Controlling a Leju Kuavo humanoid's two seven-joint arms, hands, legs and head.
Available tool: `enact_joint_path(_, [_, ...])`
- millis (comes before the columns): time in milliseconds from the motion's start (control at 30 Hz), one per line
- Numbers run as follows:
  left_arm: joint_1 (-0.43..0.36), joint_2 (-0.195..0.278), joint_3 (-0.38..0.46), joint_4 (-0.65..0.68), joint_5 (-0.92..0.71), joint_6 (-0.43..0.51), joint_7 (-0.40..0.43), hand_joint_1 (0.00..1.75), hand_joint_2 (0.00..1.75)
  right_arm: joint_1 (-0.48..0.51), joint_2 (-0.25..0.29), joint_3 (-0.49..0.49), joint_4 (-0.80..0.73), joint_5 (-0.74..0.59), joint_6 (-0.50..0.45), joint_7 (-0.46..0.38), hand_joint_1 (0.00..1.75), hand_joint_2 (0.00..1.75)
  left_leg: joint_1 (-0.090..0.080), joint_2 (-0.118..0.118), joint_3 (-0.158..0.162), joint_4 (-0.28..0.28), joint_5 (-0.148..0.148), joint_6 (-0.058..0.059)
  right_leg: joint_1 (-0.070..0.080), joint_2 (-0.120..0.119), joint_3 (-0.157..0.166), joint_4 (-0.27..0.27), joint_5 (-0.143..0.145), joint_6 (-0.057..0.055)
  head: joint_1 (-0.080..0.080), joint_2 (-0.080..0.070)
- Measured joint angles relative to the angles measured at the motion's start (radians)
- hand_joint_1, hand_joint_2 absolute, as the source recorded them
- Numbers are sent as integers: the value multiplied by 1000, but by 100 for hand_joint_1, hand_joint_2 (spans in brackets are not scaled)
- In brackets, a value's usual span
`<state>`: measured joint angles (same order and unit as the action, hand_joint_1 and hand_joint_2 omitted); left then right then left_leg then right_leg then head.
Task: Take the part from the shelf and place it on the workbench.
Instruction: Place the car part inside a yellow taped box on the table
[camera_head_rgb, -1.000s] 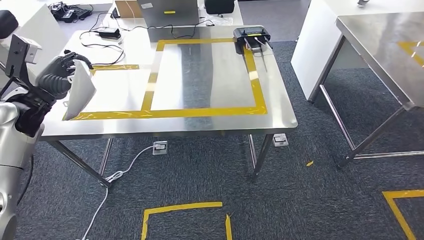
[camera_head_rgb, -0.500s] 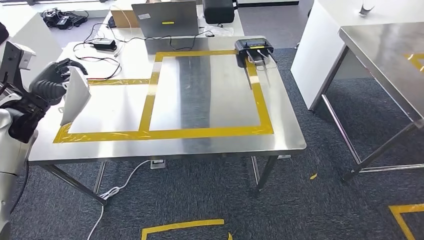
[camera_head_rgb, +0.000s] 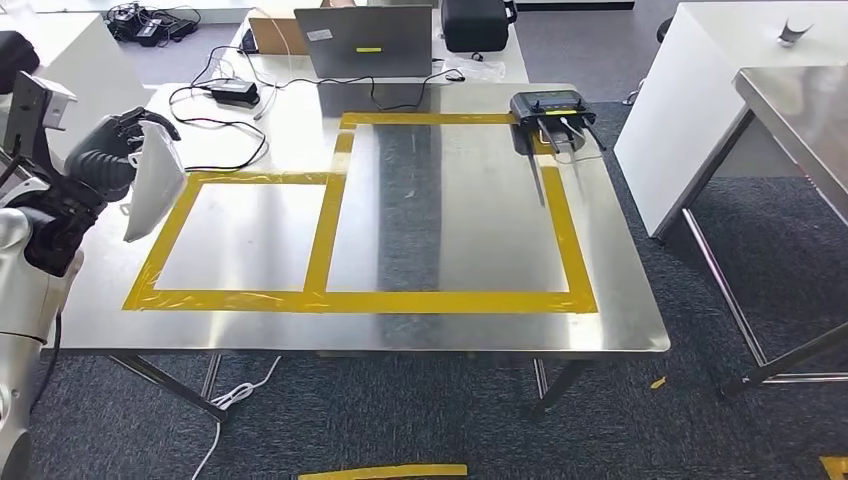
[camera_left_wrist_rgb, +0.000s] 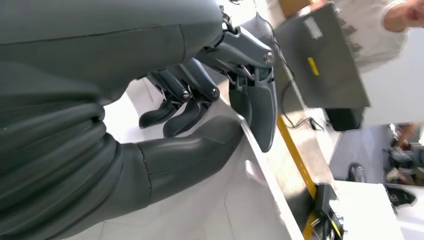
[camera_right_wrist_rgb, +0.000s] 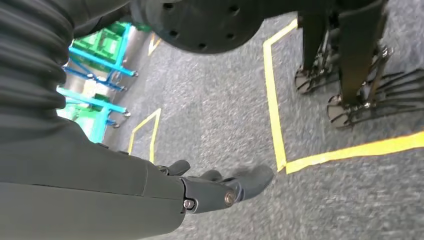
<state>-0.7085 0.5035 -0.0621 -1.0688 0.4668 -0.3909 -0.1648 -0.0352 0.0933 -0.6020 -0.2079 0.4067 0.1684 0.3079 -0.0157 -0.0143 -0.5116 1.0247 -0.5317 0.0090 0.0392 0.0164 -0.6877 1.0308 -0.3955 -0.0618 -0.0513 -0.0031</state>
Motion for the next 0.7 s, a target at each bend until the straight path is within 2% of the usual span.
enact_joint_path(67, [2,2,2,-2,19,-10,-12,175,175,-4,2,0,0,2,2,2,0,175,0,-2,6,5,-6,-10,-5,-1,19,-12,-1,-3,0,0])
enact_joint_path(133, [2,4,6,-2,35,-15,-27,175,175,-7,3,0,0,3,1,2,0,175,2,1,-17,59,-19,-23,-14,-1,42,-24,-7,-9,-3,0])
enact_joint_path(233, [7,2,8,8,28,-2,-45,175,175,-8,3,0,0,6,2,0,0,175,15,3,-120,220,-80,-40,-22,-1,62,-26,-24,-8,-6,0])
enact_joint_path(267, [8,1,7,16,4,16,-56,175,175,-8,3,0,0,8,2,1,0,175,20,5,-149,248,-88,-45,-24,0,68,-25,-31,-5,-7,0])
enact_joint_path(300, [5,1,5,28,-31,39,-70,175,175,-8,3,0,0,10,2,1,0,175,25,6,-163,244,-76,-50,-27,1,75,-24,-38,-1,-7,0])
enact_joint_path(333, [-3,0,3,43,-72,66,-85,175,175,-8,4,0,0,12,2,2,0,175,29,7,-159,206,-39,-55,-30,2,81,-21,-45,3,-7,0])
enact_joint_path(367, [-15,0,1,62,-114,94,-100,175,175,-8,4,0,0,15,2,2,0,175,32,8,-142,140,14,-60,-33,2,88,-18,-53,9,-7,0])
enact_joint_path(400, [-32,0,-2,87,-154,124,-115,175,175,-8,4,0,0,18,2,1,0,175,33,8,-125,79,52,-64,-35,3,92,-14,-59,15,-7,0])
enact_joint_path(433, [-54,-2,-8,118,-196,158,-128,175,175,-9,4,0,0,22,2,-1,0,175,32,7,-110,30,74,-63,-36,3,94,-11,-64,22,-8,0])
enact_joint_path(467, [-78,-5,-15,154,-249,204,-141,175,175,-10,4,0,0,26,2,-3,0,175,30,7,-102,2,85,-56,-36,3,92,-8,-67,28,-8,0])
enact_joint_path(500, [-105,-9,-25,196,-308,258,-150,175,175,-11,4,0,0,31,2,-5,0,175,27,7,-101,-2,81,-48,-34,3,90,-7,-69,32,-9,0])
enact_joint_path(533, [-134,-16,-38,244,-372,318,-157,175,175,-11,3,0,0,35,2,-6,0,175,28,7,-101,-4,85,-40,-32,2,88,-6,-69,31,-10,0])
enact_joint_path(633, [-225,-56,-85,398,-536,490,-155,175,175,-13,3,0,0,43,2,-5,0,175,30,0,-101,-6,95,-35,-28,-1,90,-10,-67,8,-8,0])
enact_joint_path(700, [-271,-91,-119,489,-608,589,-142,175,175,-16,3,0,0,46,2,-6,0,175,27,-3,-100,-6,94,-30,-29,-3,94,-15,-67,3,-8,0])
